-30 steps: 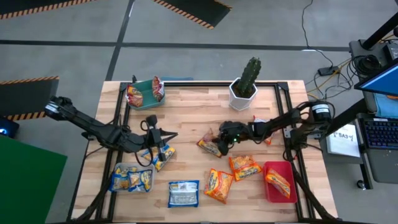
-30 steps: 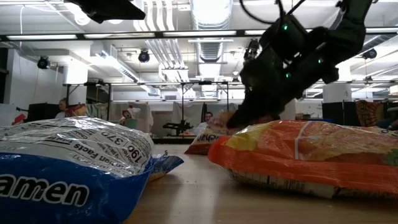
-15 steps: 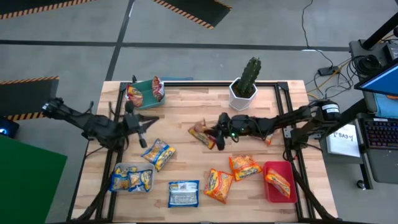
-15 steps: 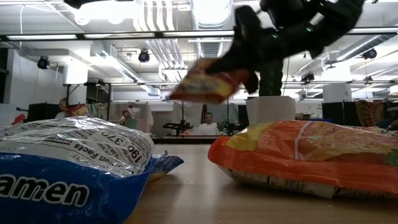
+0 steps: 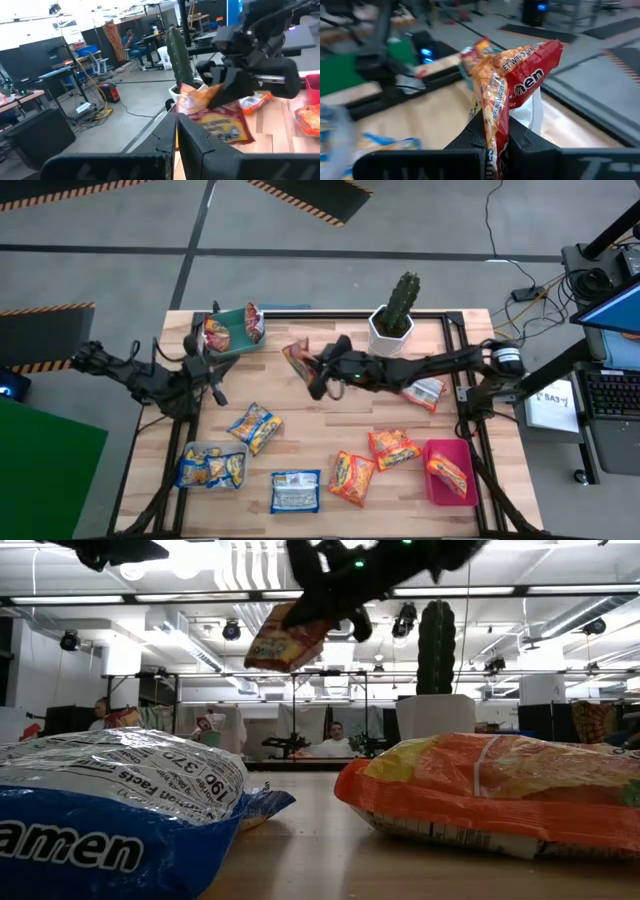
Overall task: Sort Maruchan noodles
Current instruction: Put the red noodle into the green bin
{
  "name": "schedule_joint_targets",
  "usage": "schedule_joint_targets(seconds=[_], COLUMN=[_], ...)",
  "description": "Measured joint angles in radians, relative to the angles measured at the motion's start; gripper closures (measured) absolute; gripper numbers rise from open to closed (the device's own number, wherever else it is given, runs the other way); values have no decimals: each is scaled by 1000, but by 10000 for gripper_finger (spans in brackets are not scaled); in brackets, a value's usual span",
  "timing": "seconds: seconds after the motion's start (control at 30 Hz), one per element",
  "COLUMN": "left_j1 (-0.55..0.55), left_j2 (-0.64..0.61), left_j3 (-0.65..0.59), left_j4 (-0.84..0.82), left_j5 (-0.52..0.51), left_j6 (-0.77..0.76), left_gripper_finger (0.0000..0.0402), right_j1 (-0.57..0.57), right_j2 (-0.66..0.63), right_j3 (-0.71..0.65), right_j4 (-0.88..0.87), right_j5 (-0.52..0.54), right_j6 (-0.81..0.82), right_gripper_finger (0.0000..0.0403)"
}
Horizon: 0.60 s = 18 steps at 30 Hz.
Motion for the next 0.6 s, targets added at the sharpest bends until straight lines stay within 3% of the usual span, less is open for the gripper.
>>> schedule_joint_targets(seconds=[0.17, 0.6], left_j1=[0, 0], left_j2=[-30, -107], left_j3=[-27, -33], left_j4=[-1, 0], left_j5=[-16, -52], left_j6=[44, 43], left_gripper_finger=[402, 402], right_j1=[-11, -122], right_j2=[111, 452], right_j3=[187, 580], right_j4=[-141, -162], right_j5=[70, 76], right_j6=[-24, -64], right_gripper_finger=[391, 390])
